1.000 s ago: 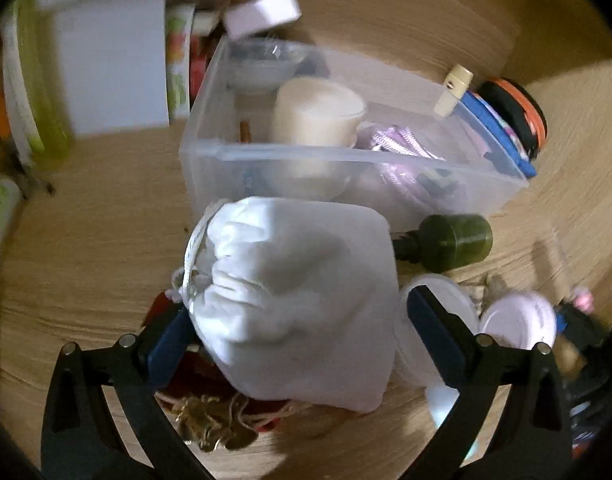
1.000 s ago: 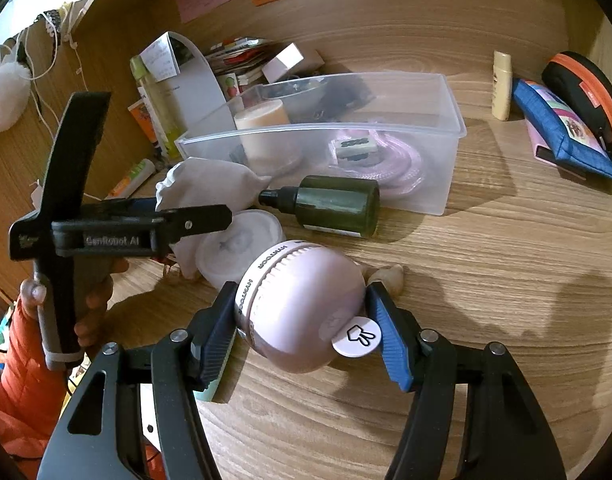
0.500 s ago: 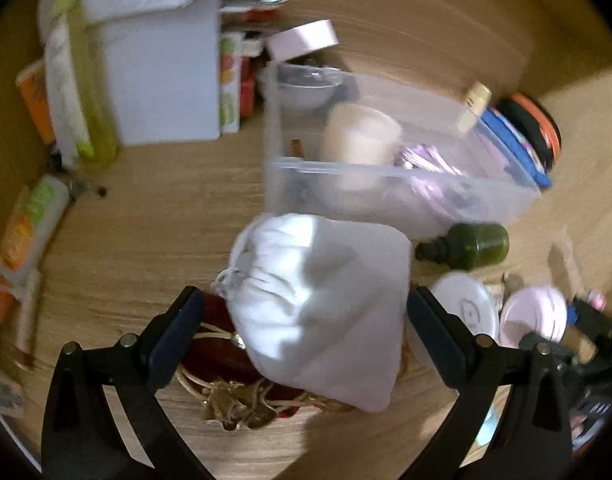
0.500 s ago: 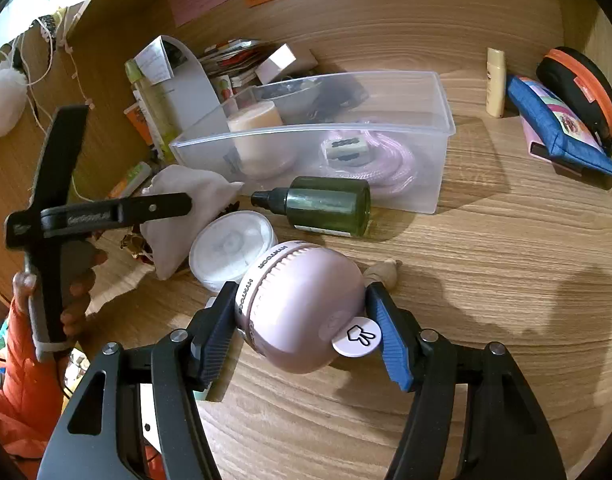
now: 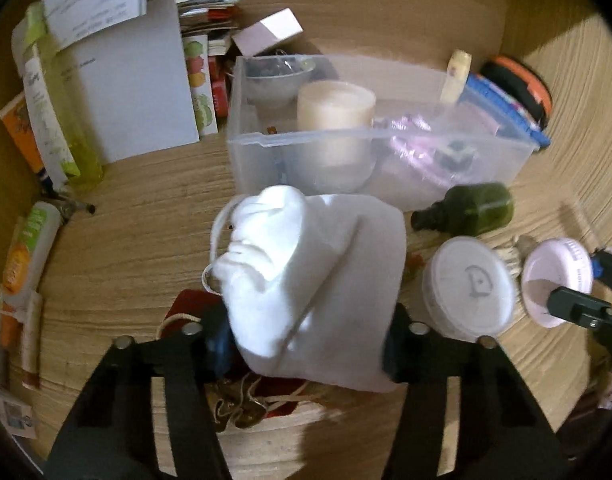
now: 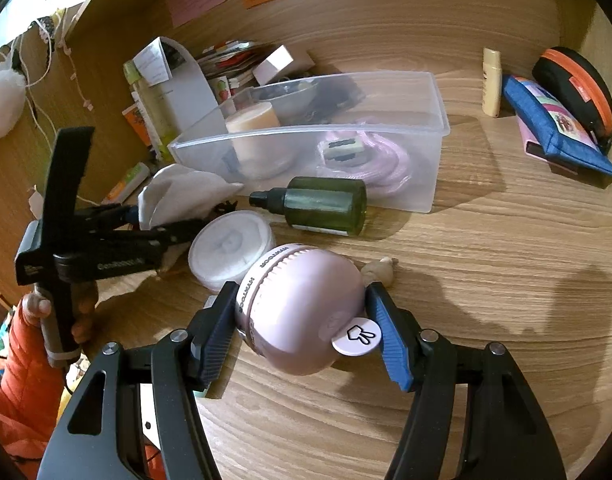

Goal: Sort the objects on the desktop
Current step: 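Grasp the white drawstring pouch with the left gripper while the right gripper grasps the pink compact, then lift the pouch with the left gripper while the right gripper carries the compact toward the box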

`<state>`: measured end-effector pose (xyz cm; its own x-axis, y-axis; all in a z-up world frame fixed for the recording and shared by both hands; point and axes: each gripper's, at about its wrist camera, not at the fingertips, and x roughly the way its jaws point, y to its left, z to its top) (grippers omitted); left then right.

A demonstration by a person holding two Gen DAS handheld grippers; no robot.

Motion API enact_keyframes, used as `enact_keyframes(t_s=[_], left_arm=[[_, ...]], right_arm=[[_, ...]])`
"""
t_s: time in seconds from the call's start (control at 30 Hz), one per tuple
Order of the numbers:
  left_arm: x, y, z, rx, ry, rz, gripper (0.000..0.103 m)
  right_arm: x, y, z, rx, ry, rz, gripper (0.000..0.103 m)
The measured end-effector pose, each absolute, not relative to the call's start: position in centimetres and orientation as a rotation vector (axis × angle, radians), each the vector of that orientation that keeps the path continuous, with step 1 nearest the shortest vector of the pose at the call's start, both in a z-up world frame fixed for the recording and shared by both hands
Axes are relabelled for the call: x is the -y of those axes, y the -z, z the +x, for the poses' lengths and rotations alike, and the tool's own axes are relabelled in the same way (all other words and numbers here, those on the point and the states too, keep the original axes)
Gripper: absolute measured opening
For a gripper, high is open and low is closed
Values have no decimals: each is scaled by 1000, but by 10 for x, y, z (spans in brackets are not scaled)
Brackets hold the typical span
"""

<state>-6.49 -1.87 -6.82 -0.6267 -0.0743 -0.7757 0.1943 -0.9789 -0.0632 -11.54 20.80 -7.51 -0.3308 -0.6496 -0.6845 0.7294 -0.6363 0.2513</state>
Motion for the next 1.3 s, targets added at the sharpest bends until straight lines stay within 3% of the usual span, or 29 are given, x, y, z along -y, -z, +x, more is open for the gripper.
enact_keyframes(t_s=[0.37, 0.93, 1.3], left_arm=[[35, 48, -45, -611, 2766, 1179, 45], [36, -24, -19, -542, 2831, 823, 45], [39, -29, -52, -558, 2825, 789, 45]], right_arm=[[-214, 53, -125, -72, 2075, 930, 60], [-215, 17, -141, -61, 2139, 813, 60], [-209, -5, -161, -31, 2171, 759, 60]])
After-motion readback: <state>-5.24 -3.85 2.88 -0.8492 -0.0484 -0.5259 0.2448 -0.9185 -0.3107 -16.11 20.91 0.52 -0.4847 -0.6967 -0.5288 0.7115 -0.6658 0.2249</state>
